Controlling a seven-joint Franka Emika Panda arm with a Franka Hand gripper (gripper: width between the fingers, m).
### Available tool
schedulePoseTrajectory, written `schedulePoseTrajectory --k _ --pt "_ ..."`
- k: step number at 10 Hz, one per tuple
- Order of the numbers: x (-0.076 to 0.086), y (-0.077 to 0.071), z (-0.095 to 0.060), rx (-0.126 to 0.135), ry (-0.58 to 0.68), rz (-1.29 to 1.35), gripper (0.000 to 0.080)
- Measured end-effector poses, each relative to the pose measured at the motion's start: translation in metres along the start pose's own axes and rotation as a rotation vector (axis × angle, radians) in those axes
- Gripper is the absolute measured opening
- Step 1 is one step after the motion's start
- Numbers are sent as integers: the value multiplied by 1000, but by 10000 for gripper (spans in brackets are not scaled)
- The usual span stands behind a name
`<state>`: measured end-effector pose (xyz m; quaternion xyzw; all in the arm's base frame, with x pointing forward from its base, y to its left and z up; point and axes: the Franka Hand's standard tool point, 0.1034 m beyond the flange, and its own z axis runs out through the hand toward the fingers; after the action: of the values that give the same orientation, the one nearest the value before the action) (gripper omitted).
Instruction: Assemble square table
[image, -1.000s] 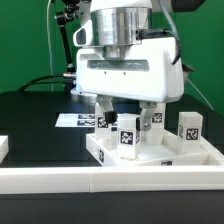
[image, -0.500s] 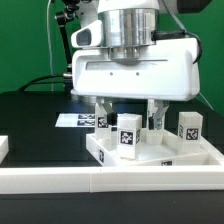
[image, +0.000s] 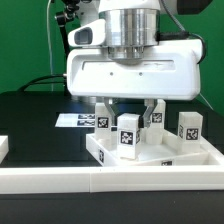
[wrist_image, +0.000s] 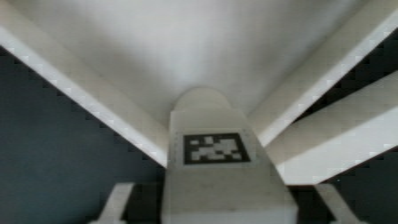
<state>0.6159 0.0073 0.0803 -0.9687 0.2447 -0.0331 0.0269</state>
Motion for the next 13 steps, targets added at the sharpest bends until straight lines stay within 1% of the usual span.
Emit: schedulePoseTrajectory --k 4,5,7,8,9,13 --pt "0 0 0 0 0 20 289" --pt "0 0 0 1 0 68 289" --pt "0 1 1 5 8 260 290" --pt "0 2 1 18 15 339 290" --pt "0 2 1 25 23 461 290" --pt "-1 0 1 31 23 837 290"
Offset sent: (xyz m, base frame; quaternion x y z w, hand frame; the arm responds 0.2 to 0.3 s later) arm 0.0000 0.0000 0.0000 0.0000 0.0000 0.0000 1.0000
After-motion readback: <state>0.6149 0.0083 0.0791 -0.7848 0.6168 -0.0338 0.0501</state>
